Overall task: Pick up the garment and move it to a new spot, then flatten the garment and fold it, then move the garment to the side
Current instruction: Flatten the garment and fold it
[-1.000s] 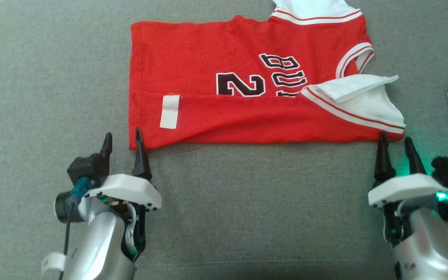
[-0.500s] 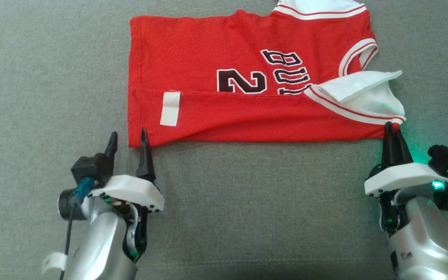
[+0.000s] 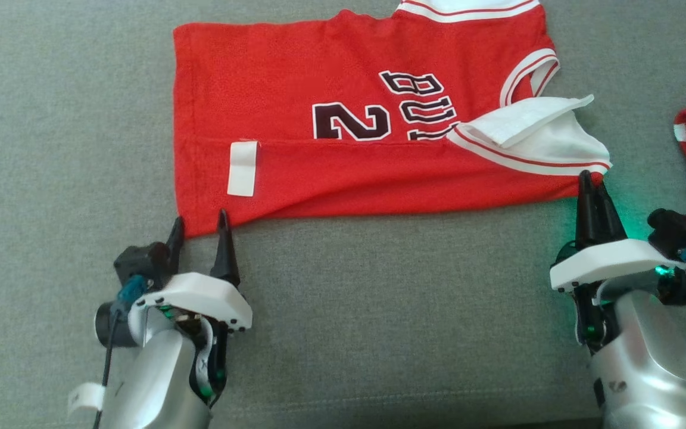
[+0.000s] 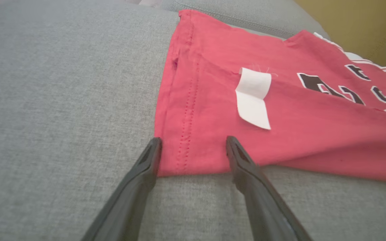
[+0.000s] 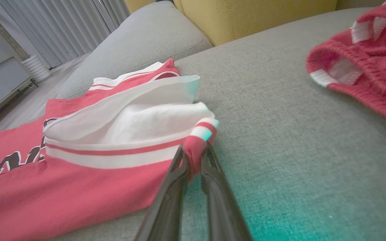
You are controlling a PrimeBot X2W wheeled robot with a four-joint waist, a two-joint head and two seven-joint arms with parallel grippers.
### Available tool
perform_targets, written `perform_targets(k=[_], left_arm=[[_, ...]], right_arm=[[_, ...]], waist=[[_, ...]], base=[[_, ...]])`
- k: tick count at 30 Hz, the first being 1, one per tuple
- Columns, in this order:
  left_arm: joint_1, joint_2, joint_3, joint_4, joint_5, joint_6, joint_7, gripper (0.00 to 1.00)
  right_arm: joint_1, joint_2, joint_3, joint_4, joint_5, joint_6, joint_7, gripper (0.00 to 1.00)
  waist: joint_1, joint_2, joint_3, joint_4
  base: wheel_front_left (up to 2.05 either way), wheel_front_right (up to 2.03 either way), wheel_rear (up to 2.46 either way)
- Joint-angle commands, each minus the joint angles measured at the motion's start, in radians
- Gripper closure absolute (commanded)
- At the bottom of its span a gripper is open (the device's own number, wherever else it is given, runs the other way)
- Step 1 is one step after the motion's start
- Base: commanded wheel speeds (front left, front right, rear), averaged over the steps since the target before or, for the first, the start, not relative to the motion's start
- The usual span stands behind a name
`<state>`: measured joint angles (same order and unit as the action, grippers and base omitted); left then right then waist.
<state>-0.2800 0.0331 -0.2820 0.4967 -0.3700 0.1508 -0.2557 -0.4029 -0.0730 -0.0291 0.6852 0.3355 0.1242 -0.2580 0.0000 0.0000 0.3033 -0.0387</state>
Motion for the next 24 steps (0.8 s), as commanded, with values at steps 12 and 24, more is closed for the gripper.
perform_targets(k=[12, 24], left_arm=[[-0.076, 0.017, 0.029, 0.069, -0.011, -0.012, -0.006, 0.84], [-0.037, 0.017, 0.058, -0.003, -0.034, -0.044, -0.006, 1.0]], right_arm=[[-0.042, -0.003, 0.052, -0.046, 0.028, 0.007, -0.004, 1.0], [-0.023, -0.03, 0.049, -0.038, 0.043, 0.007, -0.004, 1.0]], waist=[[0.0, 0.0, 0.013, -0.015], [0.0, 0.0, -0.092, 0.004]], base=[[0.0, 0.0, 0.0], [0.0, 0.0, 0.0]])
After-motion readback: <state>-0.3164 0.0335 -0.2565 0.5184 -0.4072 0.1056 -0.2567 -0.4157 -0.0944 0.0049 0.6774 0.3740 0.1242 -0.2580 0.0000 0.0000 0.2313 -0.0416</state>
